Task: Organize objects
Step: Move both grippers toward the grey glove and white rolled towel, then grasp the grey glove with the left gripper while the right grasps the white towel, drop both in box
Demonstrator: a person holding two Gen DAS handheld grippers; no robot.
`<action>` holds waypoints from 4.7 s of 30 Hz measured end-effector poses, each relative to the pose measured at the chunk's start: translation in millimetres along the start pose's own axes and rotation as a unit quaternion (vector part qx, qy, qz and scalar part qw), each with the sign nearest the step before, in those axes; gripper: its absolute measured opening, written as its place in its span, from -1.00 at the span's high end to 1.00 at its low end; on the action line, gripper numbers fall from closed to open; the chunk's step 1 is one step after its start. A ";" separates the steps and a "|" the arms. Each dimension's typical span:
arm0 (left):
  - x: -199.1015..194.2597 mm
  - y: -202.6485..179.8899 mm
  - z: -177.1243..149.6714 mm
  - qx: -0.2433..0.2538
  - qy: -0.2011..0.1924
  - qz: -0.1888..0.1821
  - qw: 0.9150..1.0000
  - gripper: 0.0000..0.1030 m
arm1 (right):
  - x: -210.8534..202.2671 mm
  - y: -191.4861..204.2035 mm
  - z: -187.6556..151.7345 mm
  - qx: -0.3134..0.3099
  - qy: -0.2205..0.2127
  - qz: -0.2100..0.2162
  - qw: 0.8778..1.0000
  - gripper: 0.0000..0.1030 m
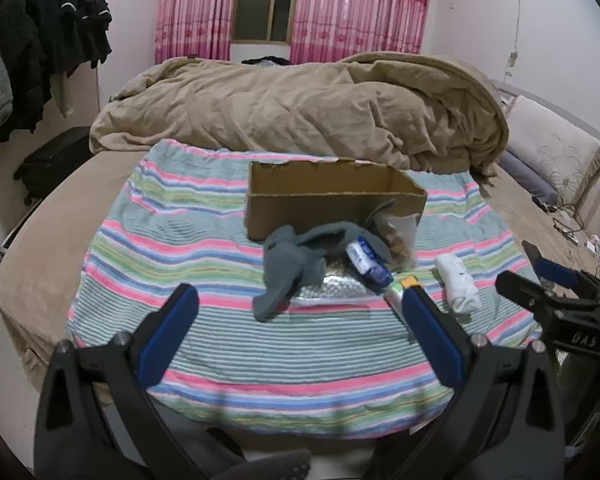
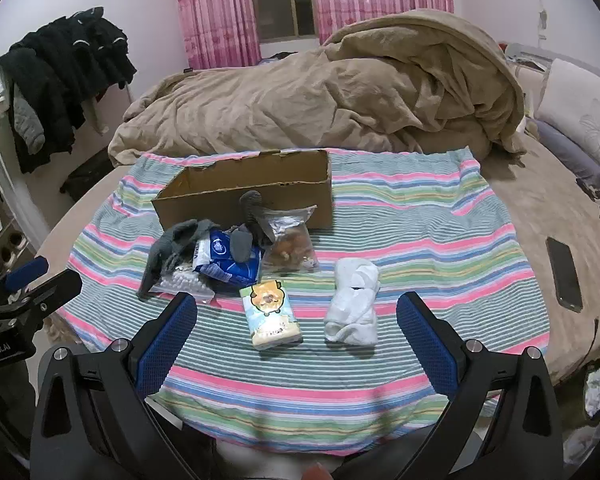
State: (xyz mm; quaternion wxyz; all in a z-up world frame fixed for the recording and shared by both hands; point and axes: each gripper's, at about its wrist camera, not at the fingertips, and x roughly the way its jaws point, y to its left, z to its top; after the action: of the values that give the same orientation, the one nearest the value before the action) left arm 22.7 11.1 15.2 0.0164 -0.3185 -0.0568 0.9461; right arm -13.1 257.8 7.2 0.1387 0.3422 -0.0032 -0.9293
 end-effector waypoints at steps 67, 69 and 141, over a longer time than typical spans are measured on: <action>7.5 8.9 5.9 -0.022 -0.005 -0.039 0.999 -0.99 | 5.0 -3.6 6.9 -0.008 0.003 -0.008 1.000 -0.98; 18.6 9.0 5.3 -0.014 0.003 -0.037 0.999 -0.99 | 12.2 -8.3 7.9 -0.008 0.005 -0.014 1.000 -0.98; 248.5 3.4 91.6 -0.019 0.084 -0.089 0.992 0.16 | 224.9 0.1 123.0 -0.061 0.056 0.057 0.995 0.22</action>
State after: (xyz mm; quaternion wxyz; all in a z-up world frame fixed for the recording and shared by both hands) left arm -230.6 15.5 -62.1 0.0991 -0.3912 -0.1014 0.9093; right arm -255.0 188.4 -41.4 0.2119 0.3838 0.0419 -0.8978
